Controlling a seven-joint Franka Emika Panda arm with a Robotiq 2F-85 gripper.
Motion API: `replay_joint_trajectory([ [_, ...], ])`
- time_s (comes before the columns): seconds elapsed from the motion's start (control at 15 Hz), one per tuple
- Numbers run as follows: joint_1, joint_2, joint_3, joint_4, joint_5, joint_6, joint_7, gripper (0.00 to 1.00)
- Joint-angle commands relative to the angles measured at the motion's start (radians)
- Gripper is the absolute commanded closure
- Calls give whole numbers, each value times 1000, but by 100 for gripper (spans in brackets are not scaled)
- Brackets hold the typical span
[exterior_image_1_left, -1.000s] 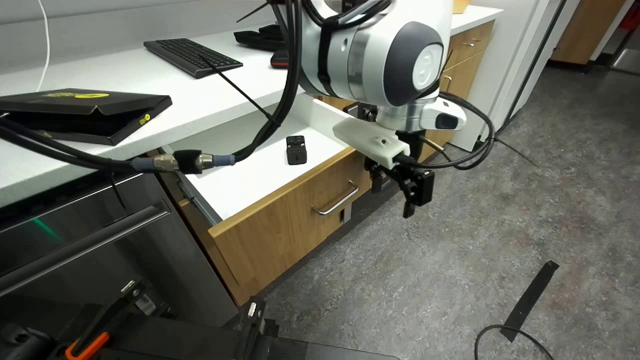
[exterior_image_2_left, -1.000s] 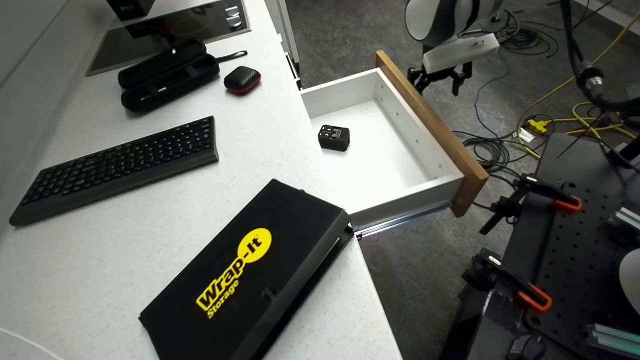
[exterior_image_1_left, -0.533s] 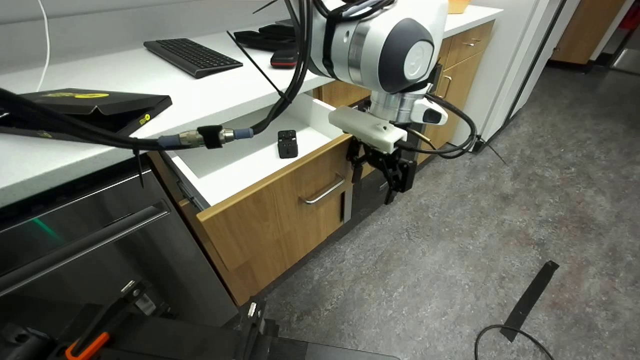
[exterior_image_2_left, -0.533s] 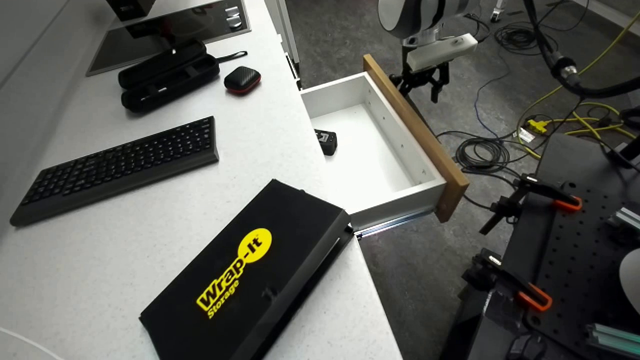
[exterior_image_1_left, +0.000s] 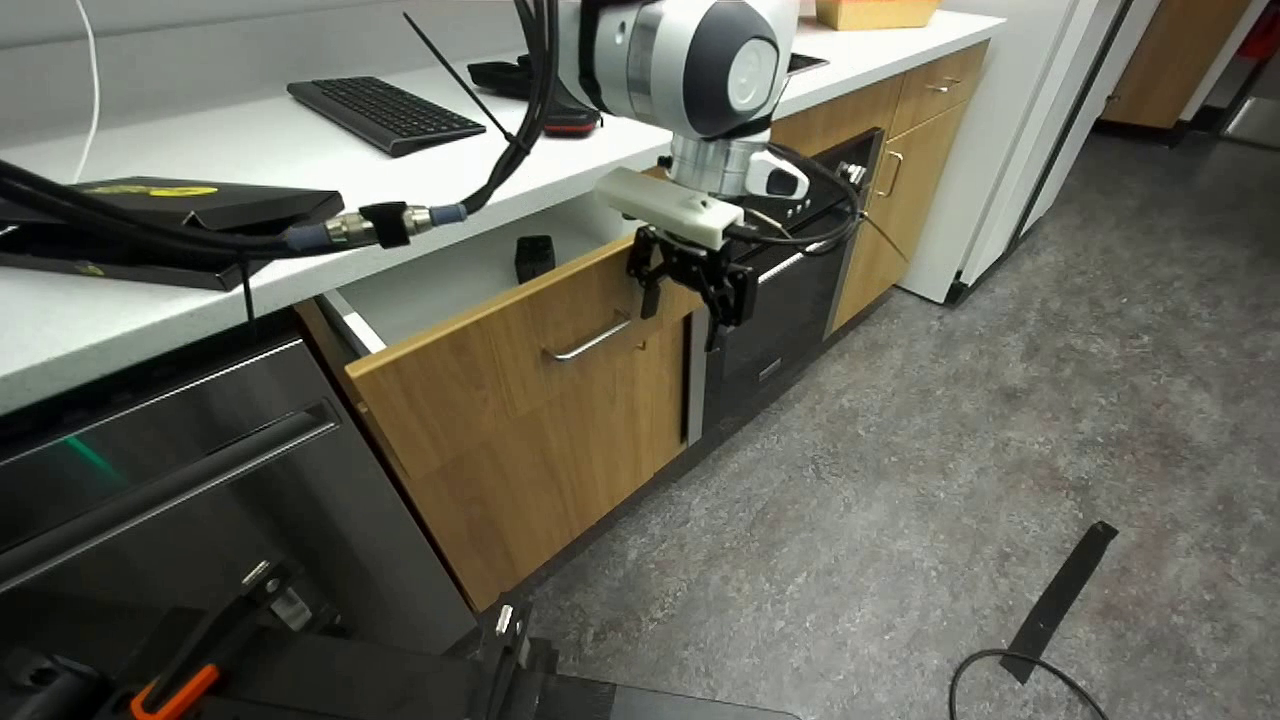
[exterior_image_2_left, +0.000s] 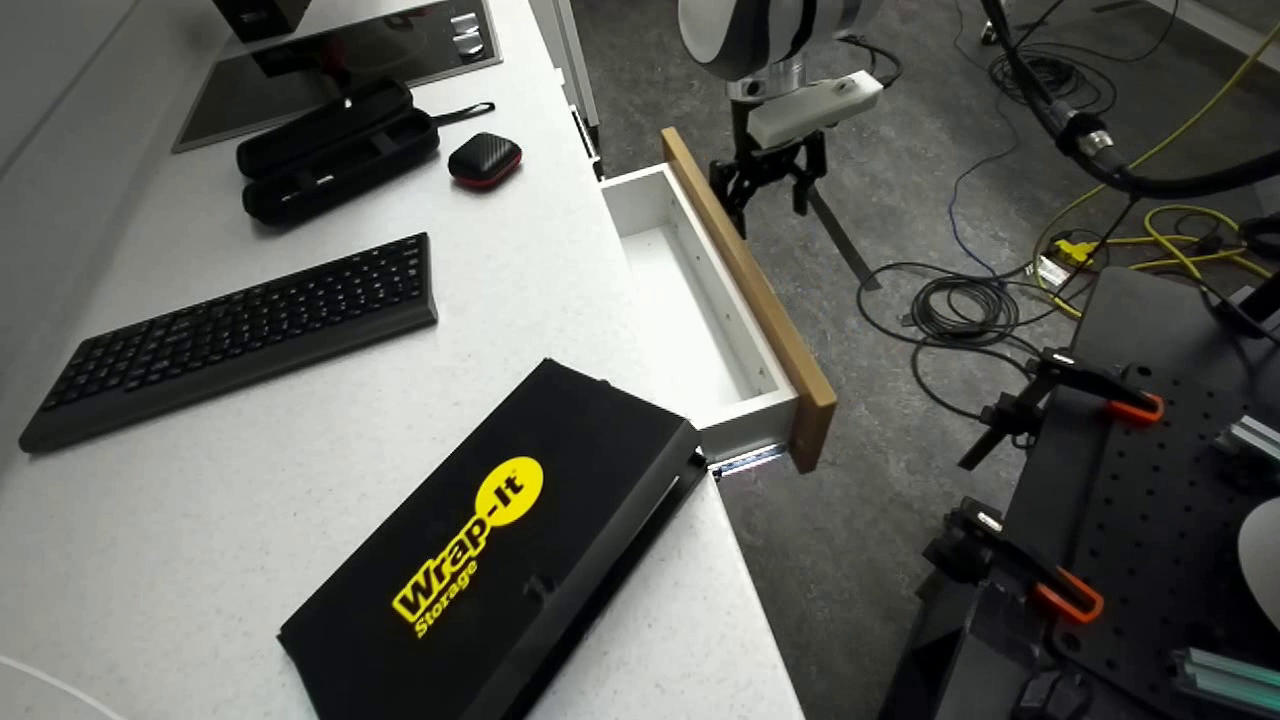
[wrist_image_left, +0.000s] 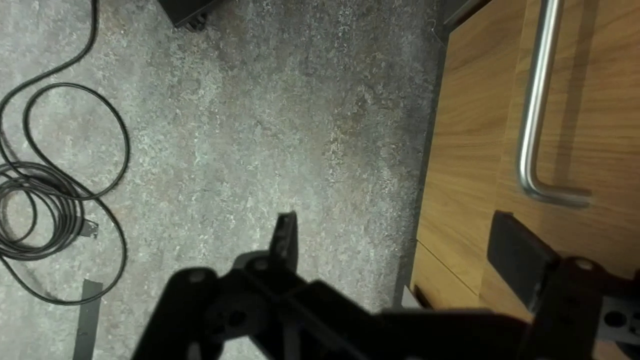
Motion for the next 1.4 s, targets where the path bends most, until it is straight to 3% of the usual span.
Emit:
replay_joint_trajectory([
  [0.0, 64, 75, 28, 115, 29, -44, 8, 0],
  [0.4, 144, 152, 74, 235, 30, -54, 16, 0],
  [0.87, 155, 224, 94, 381, 35, -174, -7, 0],
  [0.93, 146, 176, 56, 283, 7, -133, -16, 0],
  [1.33, 147, 178, 53, 285, 5, -139, -16, 0],
])
